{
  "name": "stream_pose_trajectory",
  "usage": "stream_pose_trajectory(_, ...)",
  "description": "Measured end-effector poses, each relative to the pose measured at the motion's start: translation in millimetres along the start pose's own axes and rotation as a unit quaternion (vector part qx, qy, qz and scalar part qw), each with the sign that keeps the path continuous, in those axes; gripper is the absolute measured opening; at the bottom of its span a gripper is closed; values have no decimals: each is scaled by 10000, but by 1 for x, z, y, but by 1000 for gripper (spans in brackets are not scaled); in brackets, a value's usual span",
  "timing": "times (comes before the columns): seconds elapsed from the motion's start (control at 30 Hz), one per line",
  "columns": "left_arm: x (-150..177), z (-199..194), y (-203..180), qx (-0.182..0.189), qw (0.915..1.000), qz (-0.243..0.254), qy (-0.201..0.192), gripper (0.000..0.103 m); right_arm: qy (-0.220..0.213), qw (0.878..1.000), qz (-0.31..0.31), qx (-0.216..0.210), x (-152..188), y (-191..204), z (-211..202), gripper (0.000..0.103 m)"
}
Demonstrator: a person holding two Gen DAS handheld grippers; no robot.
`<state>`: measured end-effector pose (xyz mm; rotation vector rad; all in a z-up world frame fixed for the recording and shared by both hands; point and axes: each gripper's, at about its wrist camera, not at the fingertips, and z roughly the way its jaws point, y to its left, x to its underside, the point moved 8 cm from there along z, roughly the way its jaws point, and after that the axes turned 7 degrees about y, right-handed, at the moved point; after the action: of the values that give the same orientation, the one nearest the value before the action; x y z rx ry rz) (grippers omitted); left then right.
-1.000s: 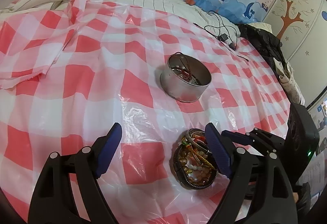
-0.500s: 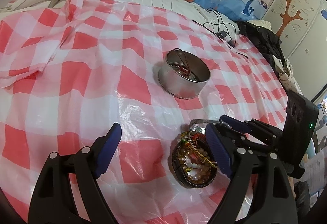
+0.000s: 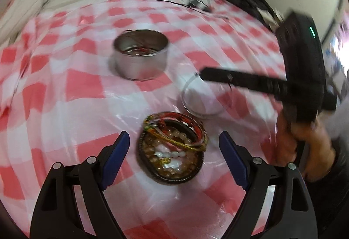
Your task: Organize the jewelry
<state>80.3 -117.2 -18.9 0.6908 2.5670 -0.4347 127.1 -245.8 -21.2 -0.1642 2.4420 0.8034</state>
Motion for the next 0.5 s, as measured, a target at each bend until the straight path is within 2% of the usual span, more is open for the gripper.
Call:
stream_pose_trajectory(0.13, 2, 5, -5, -82, 9998, 154, 51, 80, 59, 9998, 169, 28, 0, -9, 2, 8)
stream_pose_trajectory(0.3, 1, 14, 7, 187, 9990, -391, 85, 78, 124, 9996, 240, 29, 3, -13, 5, 8)
stream_pose_trajectory(0.37, -2, 15, 13, 238, 9979, -607, 2, 69, 151, 9995, 275, 34, 4, -15, 6, 8)
stream_pose_trajectory(0.4, -3, 16, 16, 241, 9975, -669, -27, 60, 161, 9994, 296, 28, 4, -16, 6, 8)
stream_pose_trajectory(0.43, -4, 17, 20, 250, 9969, -749, -47, 55, 174, 9993, 318, 28, 5, -17, 7, 8)
stream_pose_trajectory(0.5, -7, 21, 25, 213, 9963, -830, -62, 34, 179, 9993, 338, 49, 5, -19, 7, 11)
